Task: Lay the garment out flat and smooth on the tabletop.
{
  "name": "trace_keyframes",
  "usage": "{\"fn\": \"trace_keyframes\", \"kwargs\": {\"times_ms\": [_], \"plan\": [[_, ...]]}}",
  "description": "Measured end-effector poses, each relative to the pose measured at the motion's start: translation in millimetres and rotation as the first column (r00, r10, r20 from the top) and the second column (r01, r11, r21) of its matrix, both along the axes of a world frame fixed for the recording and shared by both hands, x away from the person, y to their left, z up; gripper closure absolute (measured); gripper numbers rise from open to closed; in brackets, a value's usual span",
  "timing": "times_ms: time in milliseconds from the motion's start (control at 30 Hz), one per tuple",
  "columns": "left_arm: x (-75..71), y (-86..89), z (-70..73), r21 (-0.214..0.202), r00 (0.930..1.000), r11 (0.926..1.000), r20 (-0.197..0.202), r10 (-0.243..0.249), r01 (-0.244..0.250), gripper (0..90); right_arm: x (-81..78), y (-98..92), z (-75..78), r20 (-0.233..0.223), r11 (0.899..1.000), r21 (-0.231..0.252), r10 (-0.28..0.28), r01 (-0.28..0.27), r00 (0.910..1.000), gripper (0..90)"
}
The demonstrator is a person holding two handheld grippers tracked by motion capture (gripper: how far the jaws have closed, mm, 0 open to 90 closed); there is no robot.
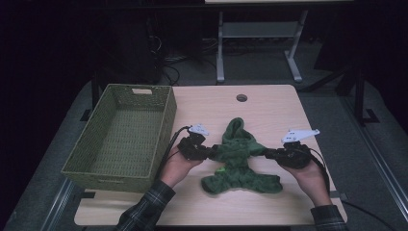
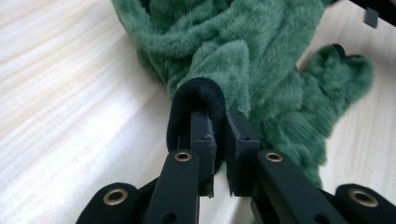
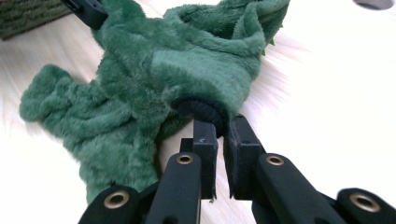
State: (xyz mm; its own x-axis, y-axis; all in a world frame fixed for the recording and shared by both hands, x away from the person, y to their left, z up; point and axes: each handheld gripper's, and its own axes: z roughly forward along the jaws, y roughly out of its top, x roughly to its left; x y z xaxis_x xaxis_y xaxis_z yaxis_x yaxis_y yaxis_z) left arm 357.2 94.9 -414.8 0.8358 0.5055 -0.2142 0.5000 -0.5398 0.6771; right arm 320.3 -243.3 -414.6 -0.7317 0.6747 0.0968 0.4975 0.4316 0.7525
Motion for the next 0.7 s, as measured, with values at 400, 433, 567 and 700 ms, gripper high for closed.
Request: {"fn": "trace_keyframes", "kwargs": {"times_ms": [400, 433, 567, 700], "plan": [[-16.5, 10.1, -31.7, 0.096, 0.9958, 0.9954, -0.091, 0.009, 0.0, 82.7, -4.9, 12.9, -27.3, -0.174, 0.99, -0.098, 0.088, -0.106, 0.9808, 84.0], [-17.5, 8.6, -34.2, 0.107, 0.995, 0.9942, -0.1, 0.005, 0.005, 82.3, -4.7, 14.4, -29.8, -0.182, 0.989, -0.099, 0.091, -0.11, 0.9791, 83.9], [-19.2, 6.0, -35.7, 0.136, 0.9958, 0.9905, -0.091, -0.009, 0.021, 77.0, -4.7, 16.9, -39.4, -0.203, 0.987, -0.108, 0.097, -0.121, 0.9743, 81.0], [-25.6, 8.1, -18.7, 0.115, 0.998, 0.9934, -0.062, 0.011, -0.004, 60.0, -10.0, 12.4, -33.2, -0.179, 0.988, -0.107, 0.088, -0.108, 0.9799, 66.5]]}}
